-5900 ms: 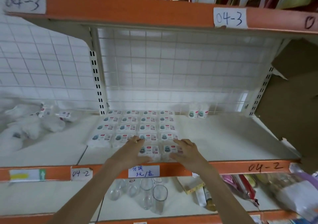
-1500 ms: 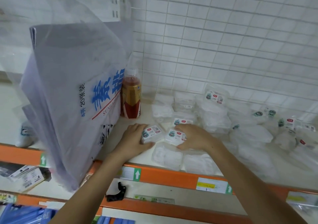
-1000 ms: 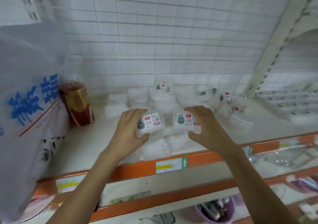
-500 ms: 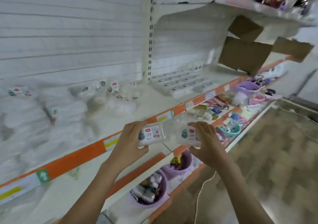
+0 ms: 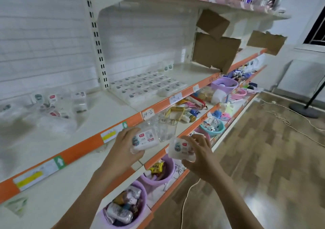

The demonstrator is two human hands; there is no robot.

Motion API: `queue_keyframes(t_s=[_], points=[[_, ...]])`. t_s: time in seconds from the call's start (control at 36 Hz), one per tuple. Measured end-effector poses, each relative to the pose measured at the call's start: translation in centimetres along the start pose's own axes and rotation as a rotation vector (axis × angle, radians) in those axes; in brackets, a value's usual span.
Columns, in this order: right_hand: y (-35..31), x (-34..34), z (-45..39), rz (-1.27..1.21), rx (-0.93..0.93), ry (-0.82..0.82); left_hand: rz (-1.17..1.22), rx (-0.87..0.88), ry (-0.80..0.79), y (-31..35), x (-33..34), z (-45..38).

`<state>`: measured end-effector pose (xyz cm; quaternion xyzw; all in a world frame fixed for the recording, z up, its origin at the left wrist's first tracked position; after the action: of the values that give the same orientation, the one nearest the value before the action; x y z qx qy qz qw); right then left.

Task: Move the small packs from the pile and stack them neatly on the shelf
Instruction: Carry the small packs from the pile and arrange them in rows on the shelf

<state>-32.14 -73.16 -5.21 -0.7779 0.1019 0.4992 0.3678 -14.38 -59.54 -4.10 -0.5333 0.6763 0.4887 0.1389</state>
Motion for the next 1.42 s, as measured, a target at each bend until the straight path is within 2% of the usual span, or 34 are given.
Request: queue_keyframes(t_s=[0.19,0.44,0.58,0.67,0.81,0.94,1.11,1.19,1.31,1.42], points=[[0.5,-0.9,-7.7,-0.031,-0.113,-0.017,-0.053,0.031,0.100,-2.4,-0.1,-6.7],[-1.2,-0.9,-21.6,-0.101,-0.275,-0.182,-0.101,-0.138,0.220,-8.8,-0.5,-14.3],[-3.4,0.9,-27.7,-0.163,-0.333,-0.291,-0.203,-0.242,0.133,-11.5,-0.2,-15.6],[-4.2,3.0,-29.9,-0.153,-0.367,-0.360,-0.247,-0.244,0.101,-11.9,-0.6,-15.4],[-4.7,7.3,-31.8,0.006,-0.447,-0.542,-0.229,-0.295,0.132,-11.4,-1.8,-14.7],[-4.0,8.8,-32.5,0.097,-0.554,-0.602,-0.203,-0.363,0.085,-11.3,-1.3,-14.2],[-2.2,8.1,-33.2,0.049,-0.684,-0.554,-0.128,-0.427,0.162,-11.5,0.9,-14.7],[-1.2,7.8,-33.6,0.028,-0.717,-0.491,-0.048,-0.518,0.252,-11.7,2.0,-14.8],[-0.2,7.9,-33.9,0.017,-0.758,-0.420,-0.128,-0.592,0.264,-12.2,2.5,-14.5],[0.2,7.8,-33.6,-0.073,-0.778,-0.337,-0.079,-0.681,0.320,-12.4,3.0,-14.3]])
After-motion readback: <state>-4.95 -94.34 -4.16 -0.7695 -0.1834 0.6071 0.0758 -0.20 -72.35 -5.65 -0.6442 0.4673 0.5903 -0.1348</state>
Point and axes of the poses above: each hand's wrist, its own z-axis away from the middle knuckle, its own x-axis out of the palm, y = z × x, the point moved 9 cm from there along -z, towards the middle knuckle, and after that the axes turned 9 degrees about x, right-handed, at the moved point
